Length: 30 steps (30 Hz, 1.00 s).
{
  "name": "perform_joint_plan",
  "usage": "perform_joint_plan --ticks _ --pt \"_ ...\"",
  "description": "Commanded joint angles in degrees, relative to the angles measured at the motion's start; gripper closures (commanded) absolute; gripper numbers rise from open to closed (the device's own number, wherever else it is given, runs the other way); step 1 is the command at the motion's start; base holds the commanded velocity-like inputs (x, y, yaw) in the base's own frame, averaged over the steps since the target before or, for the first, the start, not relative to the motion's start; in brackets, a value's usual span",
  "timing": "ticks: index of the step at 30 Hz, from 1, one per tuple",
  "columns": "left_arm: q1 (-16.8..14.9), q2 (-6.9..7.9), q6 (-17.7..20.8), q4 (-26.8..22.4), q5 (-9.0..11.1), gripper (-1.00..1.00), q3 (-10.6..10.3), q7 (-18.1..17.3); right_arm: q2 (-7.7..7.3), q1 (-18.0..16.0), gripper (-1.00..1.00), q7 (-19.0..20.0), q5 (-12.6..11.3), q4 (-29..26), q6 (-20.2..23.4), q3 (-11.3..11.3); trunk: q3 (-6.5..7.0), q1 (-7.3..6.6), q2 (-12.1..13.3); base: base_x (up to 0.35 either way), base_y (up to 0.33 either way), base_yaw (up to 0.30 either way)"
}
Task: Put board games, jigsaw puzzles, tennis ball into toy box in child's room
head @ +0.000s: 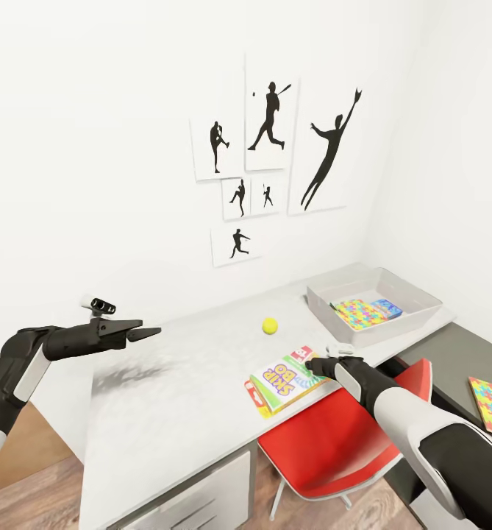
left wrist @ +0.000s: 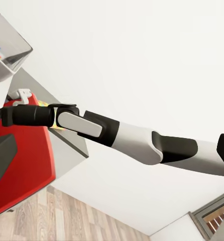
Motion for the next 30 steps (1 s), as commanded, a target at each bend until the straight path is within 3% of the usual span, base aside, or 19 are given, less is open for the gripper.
perform_joint_plan --ticks 1,30 --pt "-0.1 0.06 0.6 0.0 0.0 -1.0 -0.2 -0.3 -0.06 0.0 -1.0 -0.2 -0.4 -0.1 0.3 0.4 -0.08 0.01 -0.1 -0.005 0.005 0.0" --pt "-0.1 0.05 0.6 0.0 0.0 -1.0 -0.1 -0.3 -0.02 0.0 -1.0 0.0 -0.4 -0.1 0.4 0.4 -0.08 0.01 -0.1 0.005 0.021 0.0"
